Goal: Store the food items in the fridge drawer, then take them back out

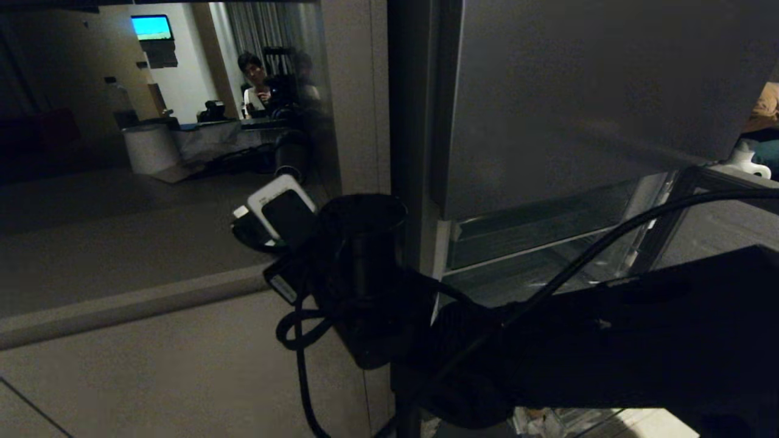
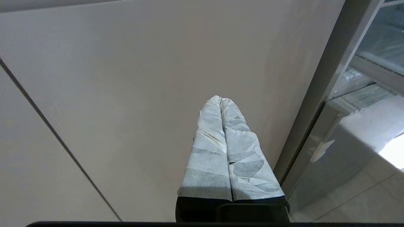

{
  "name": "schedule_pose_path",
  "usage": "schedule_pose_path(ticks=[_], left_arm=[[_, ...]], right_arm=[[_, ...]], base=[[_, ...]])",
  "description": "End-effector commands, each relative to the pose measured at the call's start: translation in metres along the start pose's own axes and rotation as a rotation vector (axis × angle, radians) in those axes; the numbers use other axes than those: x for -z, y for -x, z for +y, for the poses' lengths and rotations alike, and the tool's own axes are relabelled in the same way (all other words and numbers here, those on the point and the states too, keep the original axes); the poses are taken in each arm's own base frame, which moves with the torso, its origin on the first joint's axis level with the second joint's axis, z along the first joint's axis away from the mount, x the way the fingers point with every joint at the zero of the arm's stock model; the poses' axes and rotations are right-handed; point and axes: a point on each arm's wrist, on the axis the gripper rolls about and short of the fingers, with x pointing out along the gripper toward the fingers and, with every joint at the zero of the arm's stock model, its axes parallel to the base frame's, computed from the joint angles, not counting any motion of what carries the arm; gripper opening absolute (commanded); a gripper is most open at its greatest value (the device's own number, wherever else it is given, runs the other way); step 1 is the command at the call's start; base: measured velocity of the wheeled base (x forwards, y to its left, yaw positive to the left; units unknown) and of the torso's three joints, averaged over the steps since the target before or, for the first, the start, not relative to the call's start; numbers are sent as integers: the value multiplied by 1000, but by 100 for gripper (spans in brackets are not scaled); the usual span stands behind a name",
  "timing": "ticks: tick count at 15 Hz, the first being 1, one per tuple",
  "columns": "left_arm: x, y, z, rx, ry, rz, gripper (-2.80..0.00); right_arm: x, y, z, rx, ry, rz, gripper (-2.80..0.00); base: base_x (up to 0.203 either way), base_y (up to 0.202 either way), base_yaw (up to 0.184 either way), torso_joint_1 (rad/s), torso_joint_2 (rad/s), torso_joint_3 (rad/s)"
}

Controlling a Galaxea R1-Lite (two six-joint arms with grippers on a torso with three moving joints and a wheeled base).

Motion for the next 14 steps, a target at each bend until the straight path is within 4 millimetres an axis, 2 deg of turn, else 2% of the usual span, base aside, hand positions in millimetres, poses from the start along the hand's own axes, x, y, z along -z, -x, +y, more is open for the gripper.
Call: schedule_pose_path(ticks=[1, 4, 8, 10, 12, 14], left_arm=[[0, 0, 0, 0, 0, 0, -280], [0, 0, 0, 0, 0, 0, -280], [0, 0, 0, 0, 0, 2, -280], [0, 0, 0, 0, 0, 0, -280], [0, 0, 0, 0, 0, 1, -280], [0, 0, 0, 0, 0, 0, -280]], right_arm=[[11, -15, 3, 17, 3, 5, -280], [17, -27, -2, 43, 1, 0, -280], [10, -23, -3, 44, -8, -14, -280], [3, -13, -2, 29, -12, -19, -280], [-9, 4, -2, 8, -15, -21, -280], [-12, 32, -5, -25, -4, 7, -280]], base=[[0, 0, 0, 0, 0, 0], [0, 0, 0, 0, 0, 0], [0, 0, 0, 0, 0, 0], [0, 0, 0, 0, 0, 0], [0, 0, 0, 0, 0, 0], [0, 0, 0, 0, 0, 0]])
